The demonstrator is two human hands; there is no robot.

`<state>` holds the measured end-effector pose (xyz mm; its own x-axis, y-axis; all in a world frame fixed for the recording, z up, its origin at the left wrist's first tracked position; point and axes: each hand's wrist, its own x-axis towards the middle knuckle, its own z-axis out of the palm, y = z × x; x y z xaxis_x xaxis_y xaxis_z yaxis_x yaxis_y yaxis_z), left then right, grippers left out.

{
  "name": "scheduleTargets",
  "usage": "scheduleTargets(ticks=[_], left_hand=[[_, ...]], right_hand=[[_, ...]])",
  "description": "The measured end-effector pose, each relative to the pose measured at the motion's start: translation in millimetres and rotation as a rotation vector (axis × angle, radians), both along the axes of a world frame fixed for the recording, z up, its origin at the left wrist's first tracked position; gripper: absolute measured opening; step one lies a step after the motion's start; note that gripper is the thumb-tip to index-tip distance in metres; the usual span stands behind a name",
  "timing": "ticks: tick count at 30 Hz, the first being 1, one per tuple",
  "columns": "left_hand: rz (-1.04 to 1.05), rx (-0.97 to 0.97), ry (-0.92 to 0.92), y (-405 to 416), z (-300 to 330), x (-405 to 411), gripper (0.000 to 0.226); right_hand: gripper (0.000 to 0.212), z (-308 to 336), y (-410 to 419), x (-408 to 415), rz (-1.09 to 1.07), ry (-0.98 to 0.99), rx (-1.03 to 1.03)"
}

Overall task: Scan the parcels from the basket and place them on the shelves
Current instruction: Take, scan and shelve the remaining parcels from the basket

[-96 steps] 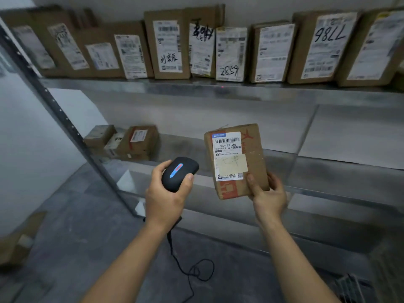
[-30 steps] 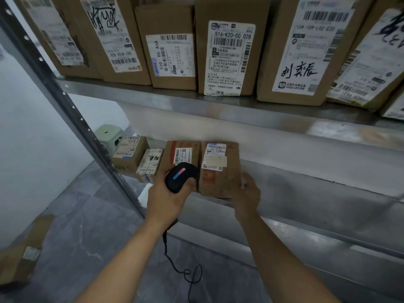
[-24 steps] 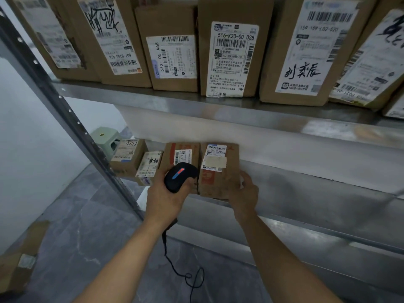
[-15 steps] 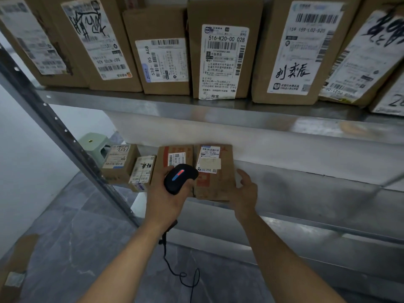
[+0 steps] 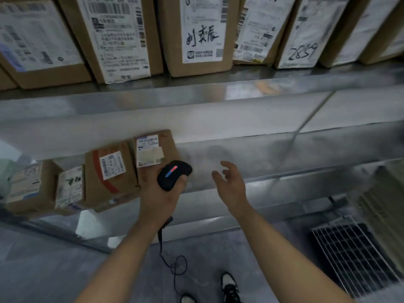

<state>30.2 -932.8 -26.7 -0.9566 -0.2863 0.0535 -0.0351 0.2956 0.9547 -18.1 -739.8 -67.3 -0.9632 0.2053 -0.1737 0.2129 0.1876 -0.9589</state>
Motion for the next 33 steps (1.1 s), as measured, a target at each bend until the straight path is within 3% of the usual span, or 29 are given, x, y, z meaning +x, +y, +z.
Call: scheduleTargets(ticks=[8, 13, 18, 33], left_hand=[[-0.228, -0.016, -0.037, 96, -11, -24, 0.072], [-0.396, -0.086, -0.089, 171, -7, -27, 0.059], [-0.547, -0.147, -0.114, 250, -3, -32, 0.073], [-0.890, -0.221, -0.107, 440, -11, -21, 0.065]], right_hand=[[0.039, 5, 112, 47, -0.227, -0.064, 0.024], [0.039, 15, 181, 83, -0.324, -0.067, 0.021], [0.045, 16, 252, 114, -0.442, -0.075, 0.021], [0.044, 3, 425, 194, -0.762, -0.078, -0.017]])
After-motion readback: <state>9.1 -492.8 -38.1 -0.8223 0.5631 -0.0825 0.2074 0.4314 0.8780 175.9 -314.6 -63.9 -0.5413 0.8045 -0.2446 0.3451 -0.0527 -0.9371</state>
